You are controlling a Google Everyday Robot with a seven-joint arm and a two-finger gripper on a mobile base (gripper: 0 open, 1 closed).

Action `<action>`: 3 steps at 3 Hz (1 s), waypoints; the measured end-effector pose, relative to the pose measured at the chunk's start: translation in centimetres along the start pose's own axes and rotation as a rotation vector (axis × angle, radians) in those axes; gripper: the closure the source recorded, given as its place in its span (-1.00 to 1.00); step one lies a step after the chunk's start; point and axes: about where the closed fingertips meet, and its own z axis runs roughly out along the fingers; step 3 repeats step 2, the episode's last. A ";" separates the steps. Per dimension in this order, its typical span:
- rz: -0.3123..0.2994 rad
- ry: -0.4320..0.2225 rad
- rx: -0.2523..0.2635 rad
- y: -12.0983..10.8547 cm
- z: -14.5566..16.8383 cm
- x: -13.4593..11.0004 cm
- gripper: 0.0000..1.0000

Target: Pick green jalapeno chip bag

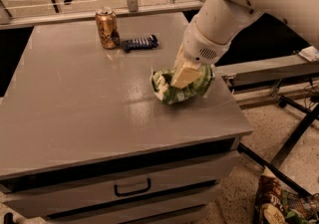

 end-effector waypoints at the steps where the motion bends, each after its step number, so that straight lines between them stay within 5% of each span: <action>1: -0.047 0.010 0.071 -2.2 -3.0 -1.7 1.00; 3: -0.048 0.010 0.072 -2.2 -3.0 -1.7 1.00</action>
Offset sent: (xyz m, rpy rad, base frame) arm 0.0111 0.0025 0.0291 -0.0175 -0.0643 0.0121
